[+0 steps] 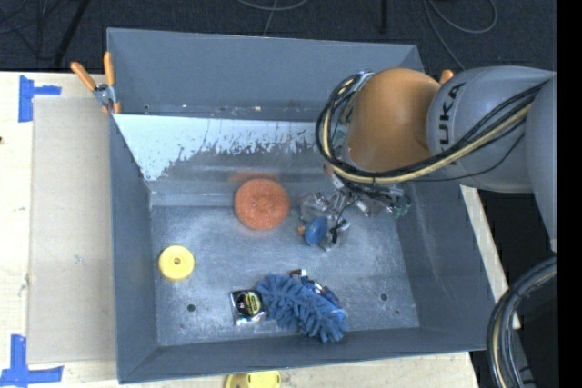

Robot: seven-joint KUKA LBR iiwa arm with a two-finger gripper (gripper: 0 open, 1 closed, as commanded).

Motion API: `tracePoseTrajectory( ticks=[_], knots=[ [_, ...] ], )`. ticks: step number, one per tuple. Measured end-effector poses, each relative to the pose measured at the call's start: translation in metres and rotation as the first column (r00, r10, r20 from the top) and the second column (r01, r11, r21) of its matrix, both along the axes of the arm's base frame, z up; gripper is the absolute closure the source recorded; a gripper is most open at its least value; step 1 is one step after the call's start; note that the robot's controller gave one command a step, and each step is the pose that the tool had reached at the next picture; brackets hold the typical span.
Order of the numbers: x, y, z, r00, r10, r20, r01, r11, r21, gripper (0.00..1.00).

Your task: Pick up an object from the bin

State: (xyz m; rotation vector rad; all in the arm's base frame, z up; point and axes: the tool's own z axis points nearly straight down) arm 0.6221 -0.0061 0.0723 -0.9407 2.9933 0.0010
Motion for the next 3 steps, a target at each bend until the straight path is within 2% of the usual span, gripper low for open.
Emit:
tracePoseTrajectory(
  ticks=[2,3],
  knots=[
    [-0.003,0.001,0.021,1.000,0.004,-0.010,-0.004,1.000,0.000,1.00],
    [-0.002,0.001,0.039,1.000,0.003,-0.005,-0.003,1.000,-0.001,1.00]
  ],
)
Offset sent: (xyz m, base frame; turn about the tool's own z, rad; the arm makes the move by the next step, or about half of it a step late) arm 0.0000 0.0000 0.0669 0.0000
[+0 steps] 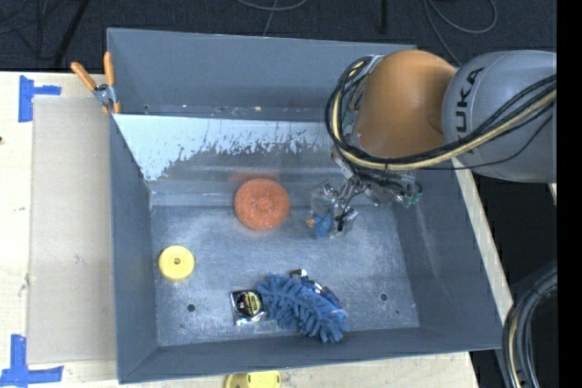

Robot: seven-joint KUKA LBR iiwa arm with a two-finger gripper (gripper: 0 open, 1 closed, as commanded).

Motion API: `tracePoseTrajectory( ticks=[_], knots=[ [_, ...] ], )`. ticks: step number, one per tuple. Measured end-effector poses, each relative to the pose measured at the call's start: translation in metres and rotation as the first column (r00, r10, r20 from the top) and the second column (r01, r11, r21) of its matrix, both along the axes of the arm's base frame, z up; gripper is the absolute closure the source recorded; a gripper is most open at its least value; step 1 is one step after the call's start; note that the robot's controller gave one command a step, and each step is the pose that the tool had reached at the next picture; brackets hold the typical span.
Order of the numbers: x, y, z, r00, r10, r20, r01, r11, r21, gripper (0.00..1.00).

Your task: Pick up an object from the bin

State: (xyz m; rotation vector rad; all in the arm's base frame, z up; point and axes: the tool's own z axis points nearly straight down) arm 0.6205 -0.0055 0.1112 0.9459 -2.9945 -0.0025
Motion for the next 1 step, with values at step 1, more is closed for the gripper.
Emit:
tracePoseTrajectory(
  ticks=[1],
  knots=[
    [0.0011,-0.0001,0.0141,1.000,-0.001,0.004,0.001,1.000,0.000,1.00]
  ],
)
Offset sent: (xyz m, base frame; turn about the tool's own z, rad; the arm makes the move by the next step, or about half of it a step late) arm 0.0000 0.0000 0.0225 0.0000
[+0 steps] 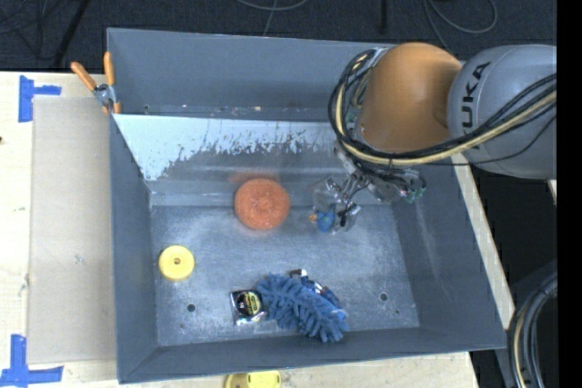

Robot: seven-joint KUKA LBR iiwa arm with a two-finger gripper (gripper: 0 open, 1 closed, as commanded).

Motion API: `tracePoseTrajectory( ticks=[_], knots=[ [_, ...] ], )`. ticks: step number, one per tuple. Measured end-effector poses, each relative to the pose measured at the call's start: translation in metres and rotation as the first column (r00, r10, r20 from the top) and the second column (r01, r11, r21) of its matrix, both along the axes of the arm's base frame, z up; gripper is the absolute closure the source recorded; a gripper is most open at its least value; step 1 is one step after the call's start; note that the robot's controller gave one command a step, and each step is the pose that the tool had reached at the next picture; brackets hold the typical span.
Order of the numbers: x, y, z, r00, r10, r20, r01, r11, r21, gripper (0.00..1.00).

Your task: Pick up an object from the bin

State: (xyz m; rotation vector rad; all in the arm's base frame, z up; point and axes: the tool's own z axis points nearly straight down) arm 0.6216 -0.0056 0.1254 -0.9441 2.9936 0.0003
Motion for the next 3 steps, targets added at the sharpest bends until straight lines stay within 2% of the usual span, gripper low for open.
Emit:
tracePoseTrajectory(
  ticks=[3],
  knots=[
    [0.000,0.001,0.022,1.000,-0.001,0.000,0.001,1.000,0.000,1.00]
  ],
)
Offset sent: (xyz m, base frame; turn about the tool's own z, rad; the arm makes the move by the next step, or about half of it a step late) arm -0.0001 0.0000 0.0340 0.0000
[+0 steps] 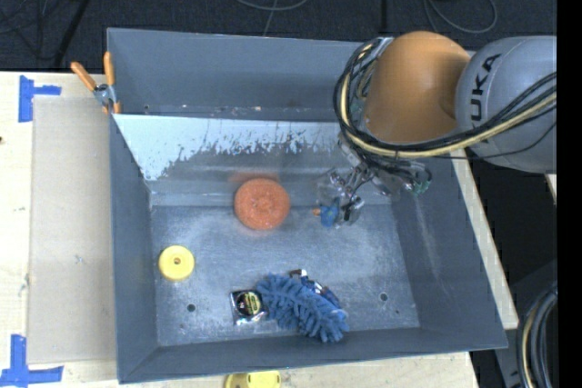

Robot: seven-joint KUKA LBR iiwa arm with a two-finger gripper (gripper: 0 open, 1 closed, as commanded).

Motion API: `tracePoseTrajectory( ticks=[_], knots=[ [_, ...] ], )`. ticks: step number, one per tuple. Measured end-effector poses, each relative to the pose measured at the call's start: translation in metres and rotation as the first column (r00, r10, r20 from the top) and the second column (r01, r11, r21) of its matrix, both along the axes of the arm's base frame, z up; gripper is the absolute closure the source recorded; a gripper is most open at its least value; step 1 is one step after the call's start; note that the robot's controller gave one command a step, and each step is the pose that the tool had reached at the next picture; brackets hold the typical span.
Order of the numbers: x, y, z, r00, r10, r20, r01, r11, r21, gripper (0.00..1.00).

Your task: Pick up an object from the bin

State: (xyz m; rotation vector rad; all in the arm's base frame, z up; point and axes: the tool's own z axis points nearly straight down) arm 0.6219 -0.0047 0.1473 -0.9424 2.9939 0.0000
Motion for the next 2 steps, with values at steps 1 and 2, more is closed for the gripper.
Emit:
tracePoseTrajectory(
  ticks=[1,2],
  knots=[
    [-0.0004,0.0003,0.0070,1.000,-0.001,-0.002,0.001,1.000,0.000,1.00],
    [0.0003,0.0006,0.0149,1.000,-0.001,0.000,0.001,1.000,0.000,1.00]
  ],
)
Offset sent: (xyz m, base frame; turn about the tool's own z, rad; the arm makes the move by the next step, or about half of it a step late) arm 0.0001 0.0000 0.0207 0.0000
